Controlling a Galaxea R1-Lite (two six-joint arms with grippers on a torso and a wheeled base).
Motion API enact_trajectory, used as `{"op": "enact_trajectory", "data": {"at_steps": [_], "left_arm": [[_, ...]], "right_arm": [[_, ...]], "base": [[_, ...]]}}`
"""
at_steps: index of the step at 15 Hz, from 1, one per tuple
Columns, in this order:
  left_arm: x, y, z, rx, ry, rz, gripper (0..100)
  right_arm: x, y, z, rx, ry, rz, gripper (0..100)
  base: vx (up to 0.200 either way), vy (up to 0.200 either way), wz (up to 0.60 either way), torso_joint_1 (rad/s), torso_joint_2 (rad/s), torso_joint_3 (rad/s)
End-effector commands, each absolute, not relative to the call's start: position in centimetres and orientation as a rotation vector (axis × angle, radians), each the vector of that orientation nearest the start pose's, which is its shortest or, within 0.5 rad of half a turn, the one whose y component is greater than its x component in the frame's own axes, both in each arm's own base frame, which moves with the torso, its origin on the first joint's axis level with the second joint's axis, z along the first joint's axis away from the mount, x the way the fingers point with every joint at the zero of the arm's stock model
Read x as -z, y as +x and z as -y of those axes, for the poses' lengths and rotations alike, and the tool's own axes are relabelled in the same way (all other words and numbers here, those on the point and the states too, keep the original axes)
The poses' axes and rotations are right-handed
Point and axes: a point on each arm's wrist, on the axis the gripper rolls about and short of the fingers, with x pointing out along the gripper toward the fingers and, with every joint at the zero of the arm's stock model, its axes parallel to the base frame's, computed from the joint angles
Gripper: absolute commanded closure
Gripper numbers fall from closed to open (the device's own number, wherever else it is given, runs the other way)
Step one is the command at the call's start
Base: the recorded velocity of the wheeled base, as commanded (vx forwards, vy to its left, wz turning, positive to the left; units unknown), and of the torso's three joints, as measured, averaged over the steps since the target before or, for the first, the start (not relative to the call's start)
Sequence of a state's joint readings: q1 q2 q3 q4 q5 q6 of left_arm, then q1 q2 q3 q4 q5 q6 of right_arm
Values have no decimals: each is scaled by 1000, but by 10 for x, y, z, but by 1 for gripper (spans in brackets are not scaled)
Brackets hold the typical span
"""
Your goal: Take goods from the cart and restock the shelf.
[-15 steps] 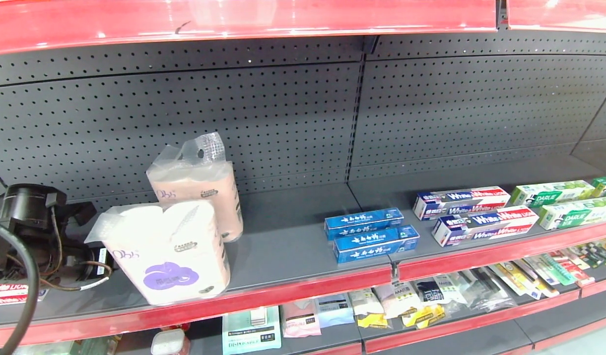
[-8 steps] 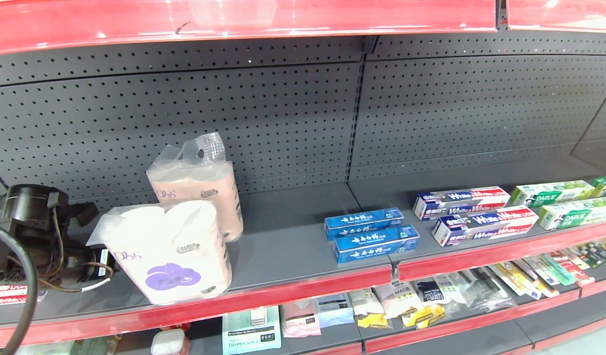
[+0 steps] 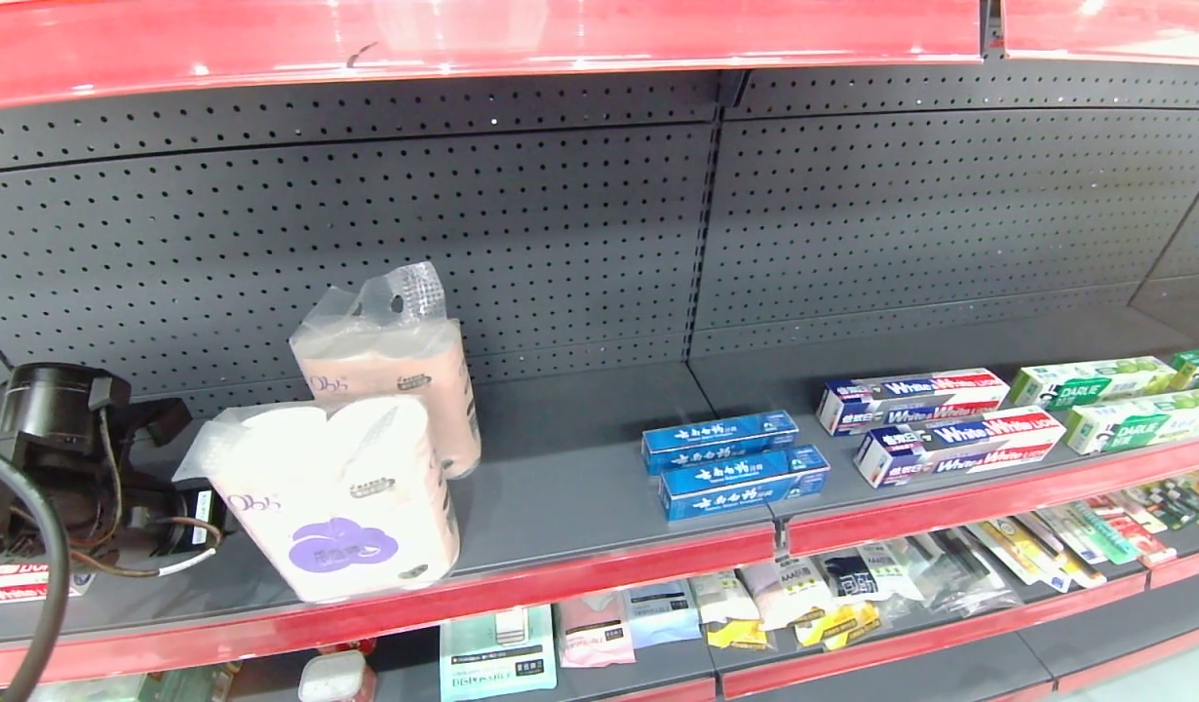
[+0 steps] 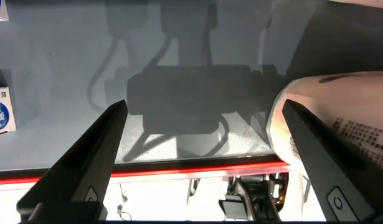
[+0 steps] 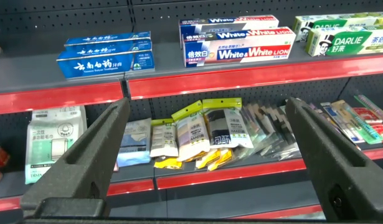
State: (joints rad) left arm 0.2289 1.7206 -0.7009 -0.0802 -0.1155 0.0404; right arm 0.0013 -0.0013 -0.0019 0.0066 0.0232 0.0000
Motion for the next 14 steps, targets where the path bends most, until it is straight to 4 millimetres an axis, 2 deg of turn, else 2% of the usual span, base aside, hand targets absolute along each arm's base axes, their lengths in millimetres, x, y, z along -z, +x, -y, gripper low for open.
{"op": "enact_trajectory", "data": {"at_steps": [1,5,8,11,14], "left_arm": [[-106,253,-66,-119,-135,-917,0],[-117,242,-78,-167,-150,-875,0],[-140,224,-87,-198,-160,-780,0],[-172,165,-78,-171,-174,-600,0],[-181,108,-48,-138,-127,-445,0]], "right_arm": [[-75,-23,-1,-26,0,-6,0],[-75,-23,-1,-26,0,-6,0],[-75,-23,-1,-26,0,-5,0],[-75,-23,-1,-26,0,-5,0],[-75,-23,-1,-23,0,-5,0]], "base": [[0,0,0,0,0,0],[0,0,0,0,0,0],[0,0,0,0,0,0],[0,0,0,0,0,0],[0,0,0,0,0,0]]}}
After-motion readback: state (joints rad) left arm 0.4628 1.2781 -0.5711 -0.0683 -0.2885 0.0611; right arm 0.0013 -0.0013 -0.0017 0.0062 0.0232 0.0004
